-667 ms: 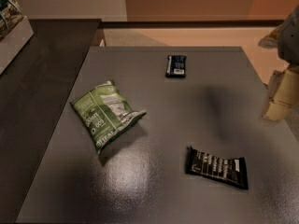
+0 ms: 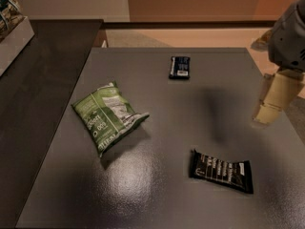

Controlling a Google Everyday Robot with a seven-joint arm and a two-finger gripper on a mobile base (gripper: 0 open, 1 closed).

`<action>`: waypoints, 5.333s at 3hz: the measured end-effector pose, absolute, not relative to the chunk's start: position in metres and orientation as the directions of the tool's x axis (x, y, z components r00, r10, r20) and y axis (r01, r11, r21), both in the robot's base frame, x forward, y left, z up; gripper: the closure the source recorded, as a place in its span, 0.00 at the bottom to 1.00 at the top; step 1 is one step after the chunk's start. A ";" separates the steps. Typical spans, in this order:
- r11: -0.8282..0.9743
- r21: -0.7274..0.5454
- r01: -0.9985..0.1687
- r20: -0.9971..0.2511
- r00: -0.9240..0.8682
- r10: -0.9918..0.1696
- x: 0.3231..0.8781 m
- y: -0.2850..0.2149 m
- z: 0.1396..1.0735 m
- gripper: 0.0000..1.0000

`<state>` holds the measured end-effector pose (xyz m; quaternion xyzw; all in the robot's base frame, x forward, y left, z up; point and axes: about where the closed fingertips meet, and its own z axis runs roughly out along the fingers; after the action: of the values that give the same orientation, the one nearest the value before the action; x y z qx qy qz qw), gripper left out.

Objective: Pick green jalapeno chip bag

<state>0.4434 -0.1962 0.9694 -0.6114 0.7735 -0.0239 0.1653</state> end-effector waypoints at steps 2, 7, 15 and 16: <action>0.221 -0.174 -0.960 -0.302 -0.162 -0.940 0.458 -0.130 0.934 0.00; 0.229 -0.055 -0.972 -0.404 -0.189 -0.895 0.481 0.050 0.867 0.00; 0.159 -0.124 -0.979 -0.465 -0.085 -0.881 0.479 0.087 0.928 1.00; 0.146 -0.187 -0.972 -0.485 -0.038 -0.873 0.490 0.077 0.968 1.00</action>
Offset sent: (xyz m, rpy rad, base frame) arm 0.0236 0.1172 -0.0674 0.1592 0.0989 0.0828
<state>0.4895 0.0771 0.9681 -0.6463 0.7137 0.0973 0.2520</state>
